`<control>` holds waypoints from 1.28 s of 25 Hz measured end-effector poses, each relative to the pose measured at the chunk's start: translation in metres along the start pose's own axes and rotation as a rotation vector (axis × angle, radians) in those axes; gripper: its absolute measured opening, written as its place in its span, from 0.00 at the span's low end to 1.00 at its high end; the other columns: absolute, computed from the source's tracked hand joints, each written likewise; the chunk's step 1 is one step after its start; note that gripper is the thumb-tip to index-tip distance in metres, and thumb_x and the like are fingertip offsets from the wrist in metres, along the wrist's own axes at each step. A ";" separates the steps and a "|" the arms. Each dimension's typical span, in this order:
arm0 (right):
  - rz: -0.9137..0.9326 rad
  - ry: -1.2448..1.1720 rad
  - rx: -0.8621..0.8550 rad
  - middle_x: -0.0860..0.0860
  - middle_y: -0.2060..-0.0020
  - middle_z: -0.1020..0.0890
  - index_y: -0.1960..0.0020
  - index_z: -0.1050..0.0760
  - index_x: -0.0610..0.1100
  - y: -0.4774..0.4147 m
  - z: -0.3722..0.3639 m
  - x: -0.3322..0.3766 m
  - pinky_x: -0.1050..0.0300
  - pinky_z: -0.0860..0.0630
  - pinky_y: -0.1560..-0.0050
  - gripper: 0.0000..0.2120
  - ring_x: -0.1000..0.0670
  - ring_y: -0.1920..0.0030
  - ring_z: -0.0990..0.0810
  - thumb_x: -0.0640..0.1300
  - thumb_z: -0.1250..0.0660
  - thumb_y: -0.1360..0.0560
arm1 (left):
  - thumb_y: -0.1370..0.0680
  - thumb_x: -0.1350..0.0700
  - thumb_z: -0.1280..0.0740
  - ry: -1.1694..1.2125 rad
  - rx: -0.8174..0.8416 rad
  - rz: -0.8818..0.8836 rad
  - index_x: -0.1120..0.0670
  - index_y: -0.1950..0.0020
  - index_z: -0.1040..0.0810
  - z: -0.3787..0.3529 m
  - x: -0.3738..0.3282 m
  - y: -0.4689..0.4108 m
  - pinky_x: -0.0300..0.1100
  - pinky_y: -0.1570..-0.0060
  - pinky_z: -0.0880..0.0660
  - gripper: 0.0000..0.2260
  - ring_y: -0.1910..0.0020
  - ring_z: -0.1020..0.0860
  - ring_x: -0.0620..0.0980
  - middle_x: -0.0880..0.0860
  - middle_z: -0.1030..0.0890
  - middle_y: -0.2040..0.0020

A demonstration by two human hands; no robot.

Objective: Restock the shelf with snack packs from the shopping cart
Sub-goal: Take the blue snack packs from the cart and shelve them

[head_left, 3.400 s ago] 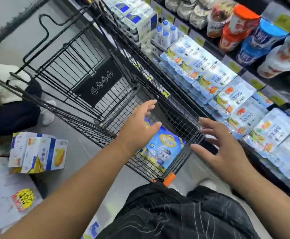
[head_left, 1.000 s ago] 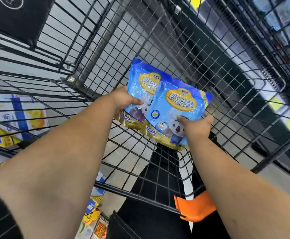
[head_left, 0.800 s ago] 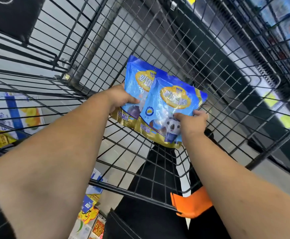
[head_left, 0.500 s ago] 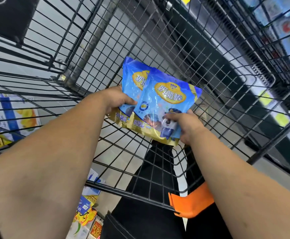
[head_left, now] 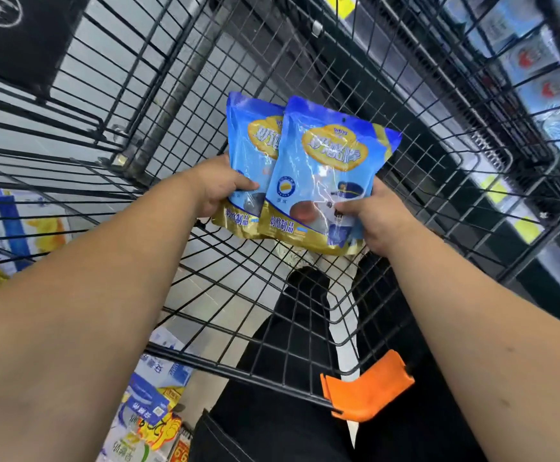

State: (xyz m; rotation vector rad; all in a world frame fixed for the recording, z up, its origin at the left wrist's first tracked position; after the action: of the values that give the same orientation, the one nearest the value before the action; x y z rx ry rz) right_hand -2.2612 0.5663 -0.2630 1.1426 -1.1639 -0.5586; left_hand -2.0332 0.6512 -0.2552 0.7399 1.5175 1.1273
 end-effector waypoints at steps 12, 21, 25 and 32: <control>0.300 -0.012 0.146 0.38 0.50 0.18 0.45 0.24 0.40 0.118 0.024 0.108 0.36 0.23 0.45 0.21 0.38 0.53 0.18 0.26 0.30 0.35 | 0.23 0.72 0.37 0.171 -0.001 -0.322 0.53 0.47 0.22 0.001 -0.088 0.132 0.47 0.51 0.19 0.15 0.58 0.16 0.48 0.47 0.14 0.59; 0.488 -0.051 0.238 0.39 0.48 0.17 0.39 0.26 0.38 0.244 0.027 0.159 0.45 0.19 0.52 0.29 0.40 0.52 0.17 0.25 0.31 0.39 | 0.23 0.72 0.38 0.158 0.005 -0.516 0.55 0.48 0.22 -0.004 -0.133 0.259 0.47 0.54 0.18 0.14 0.61 0.15 0.46 0.48 0.13 0.60; 0.472 -0.061 0.234 0.41 0.51 0.16 0.44 0.23 0.38 0.285 0.035 0.164 0.49 0.18 0.51 0.19 0.43 0.55 0.17 0.25 0.31 0.33 | 0.26 0.71 0.34 0.160 0.061 -0.568 0.54 0.47 0.21 -0.017 -0.144 0.294 0.48 0.55 0.18 0.14 0.58 0.15 0.50 0.49 0.13 0.57; 0.407 -0.076 0.071 0.38 0.51 0.15 0.45 0.21 0.37 0.327 0.088 0.166 0.37 0.19 0.49 0.18 0.36 0.52 0.16 0.25 0.29 0.33 | 0.28 0.69 0.30 0.120 0.185 -0.589 0.56 0.41 0.22 -0.071 -0.162 0.329 0.48 0.64 0.18 0.18 0.55 0.15 0.54 0.55 0.14 0.51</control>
State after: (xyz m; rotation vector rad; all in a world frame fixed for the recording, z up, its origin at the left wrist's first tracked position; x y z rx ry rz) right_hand -2.3473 0.5140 0.1010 0.9146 -1.4451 -0.2499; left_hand -2.0947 0.6066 0.1105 0.3064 1.7999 0.6015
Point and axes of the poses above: each hand's wrist, its own y-axis away from the middle knuckle, its own z-axis out of the back of the hand, x = y × z, the point moved 4 cm from there along -y, towards the middle knuckle
